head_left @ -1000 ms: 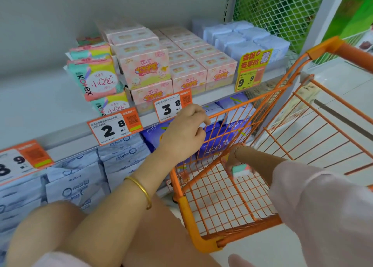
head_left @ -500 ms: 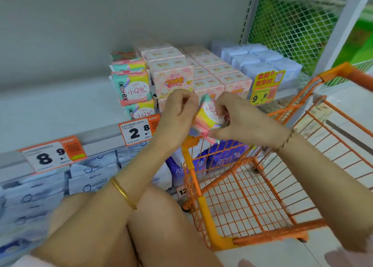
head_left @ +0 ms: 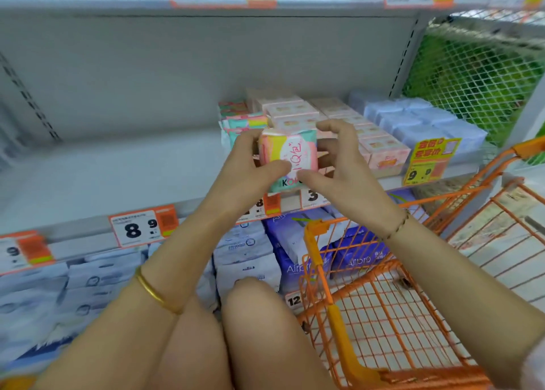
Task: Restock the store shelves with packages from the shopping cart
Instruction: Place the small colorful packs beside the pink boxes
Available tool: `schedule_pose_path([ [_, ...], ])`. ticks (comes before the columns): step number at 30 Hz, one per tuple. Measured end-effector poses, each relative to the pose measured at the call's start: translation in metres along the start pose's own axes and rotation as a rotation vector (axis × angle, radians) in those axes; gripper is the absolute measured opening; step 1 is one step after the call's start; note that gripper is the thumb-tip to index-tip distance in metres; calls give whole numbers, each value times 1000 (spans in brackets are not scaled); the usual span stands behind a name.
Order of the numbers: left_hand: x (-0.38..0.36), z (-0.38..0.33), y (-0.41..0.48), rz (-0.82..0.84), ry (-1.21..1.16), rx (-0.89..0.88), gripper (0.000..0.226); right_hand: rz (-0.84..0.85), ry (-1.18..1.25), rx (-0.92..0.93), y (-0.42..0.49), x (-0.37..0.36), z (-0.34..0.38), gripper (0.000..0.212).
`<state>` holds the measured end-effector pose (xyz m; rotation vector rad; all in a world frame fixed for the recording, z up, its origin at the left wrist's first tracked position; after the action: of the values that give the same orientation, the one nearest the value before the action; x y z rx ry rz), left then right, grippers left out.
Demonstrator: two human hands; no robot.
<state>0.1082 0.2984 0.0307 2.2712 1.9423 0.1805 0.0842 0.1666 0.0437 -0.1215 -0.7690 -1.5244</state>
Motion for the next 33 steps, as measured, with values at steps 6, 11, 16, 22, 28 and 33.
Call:
schedule_pose_path([
  [6,39,-27,19,-135,20,-148,39,-86,-94,36,21,-11,13,57],
  [11,96,-54,67,-358,143,-299,55,-308,-799,304,48,-15,40,32],
  [16,118,-49,116,-465,323,-363,60,-38,-982,266,75,-49,22,47],
  [22,84,-18,168,-193,672,-272,52,-177,-1084,362,68,-65,13,30],
  [28,63,10,171,24,585,-78,43,-297,-1064,364,65,-66,7,31],
  [33,61,28,169,39,404,69,37,-362,-1058,371,64,-65,9,29],
])
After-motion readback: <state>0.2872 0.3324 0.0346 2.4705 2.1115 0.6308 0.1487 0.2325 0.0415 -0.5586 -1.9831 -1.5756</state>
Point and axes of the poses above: each hand's wrist, its own y-axis towards the middle knuckle, its own x-axis out of the back of the hand, z = x × y, the point moved 9 cm from there along y, towards the middle knuckle, and after that the axes turned 9 degrees about -y, right-handed, at the moved point
